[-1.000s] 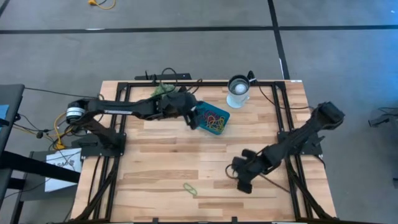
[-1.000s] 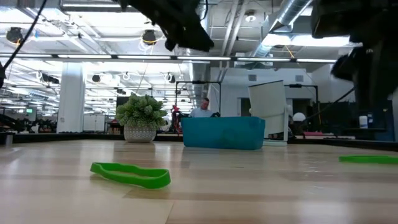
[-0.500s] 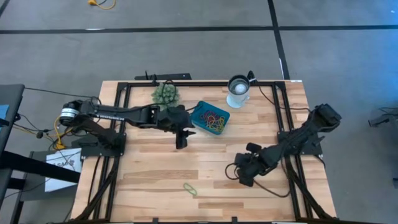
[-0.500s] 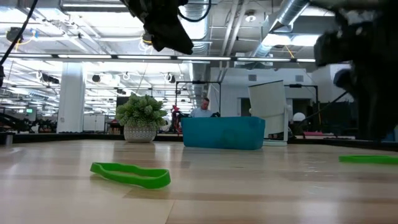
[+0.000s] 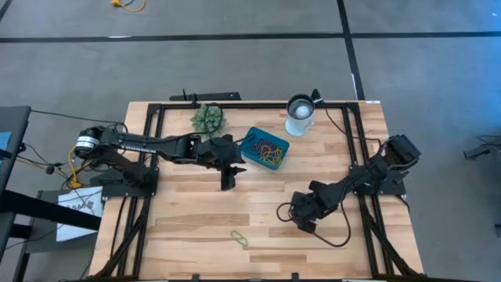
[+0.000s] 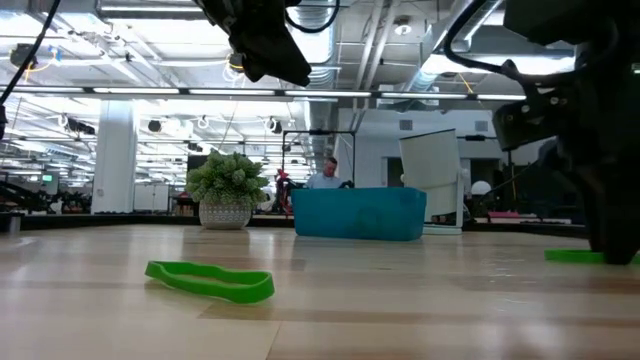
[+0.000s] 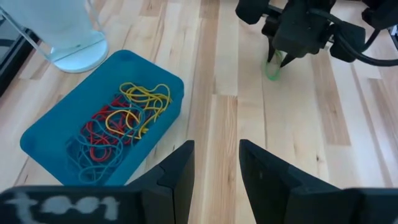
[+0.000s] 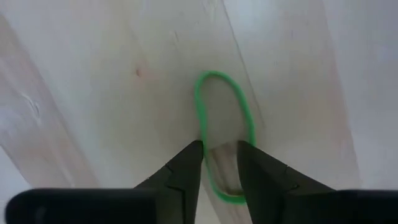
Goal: Pick and place items into bin
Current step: Put the green rubber band into the blue bin
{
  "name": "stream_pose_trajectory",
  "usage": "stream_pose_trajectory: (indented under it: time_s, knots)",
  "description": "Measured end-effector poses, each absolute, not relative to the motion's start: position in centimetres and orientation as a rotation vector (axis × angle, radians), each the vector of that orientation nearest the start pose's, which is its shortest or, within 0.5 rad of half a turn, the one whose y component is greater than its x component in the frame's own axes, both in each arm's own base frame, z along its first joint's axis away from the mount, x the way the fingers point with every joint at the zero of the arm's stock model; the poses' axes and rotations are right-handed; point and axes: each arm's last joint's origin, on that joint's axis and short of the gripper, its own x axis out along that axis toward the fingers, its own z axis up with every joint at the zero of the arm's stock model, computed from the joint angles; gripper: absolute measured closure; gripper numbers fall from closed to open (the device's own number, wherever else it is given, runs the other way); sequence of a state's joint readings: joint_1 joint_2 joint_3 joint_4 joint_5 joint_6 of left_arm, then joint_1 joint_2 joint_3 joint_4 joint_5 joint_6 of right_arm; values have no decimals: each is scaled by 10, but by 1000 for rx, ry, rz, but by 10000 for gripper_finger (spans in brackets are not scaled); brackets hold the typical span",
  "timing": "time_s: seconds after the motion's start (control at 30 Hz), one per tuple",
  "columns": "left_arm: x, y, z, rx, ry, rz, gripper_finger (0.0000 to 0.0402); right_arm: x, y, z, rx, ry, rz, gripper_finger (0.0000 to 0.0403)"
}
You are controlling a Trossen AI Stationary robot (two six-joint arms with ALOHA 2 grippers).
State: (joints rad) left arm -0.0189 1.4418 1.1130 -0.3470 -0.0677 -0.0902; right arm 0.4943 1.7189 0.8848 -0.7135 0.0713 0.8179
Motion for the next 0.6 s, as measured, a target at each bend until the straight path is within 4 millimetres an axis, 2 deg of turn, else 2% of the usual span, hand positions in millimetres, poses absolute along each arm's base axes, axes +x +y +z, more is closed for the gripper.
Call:
stream_pose_trajectory:
  time_s: [0.13, 0.33, 0.6]
  knots:
    - [313, -4, 282, -59, 674, 78, 285, 240, 125, 125, 277, 1496, -337, 325]
    - [313, -4, 283, -66, 671, 80, 285, 239, 125, 135, 347, 1443, -345, 393]
    - [313, -4, 283, -134, 669, 103, 285, 239, 110, 166, 361, 1276, -376, 400]
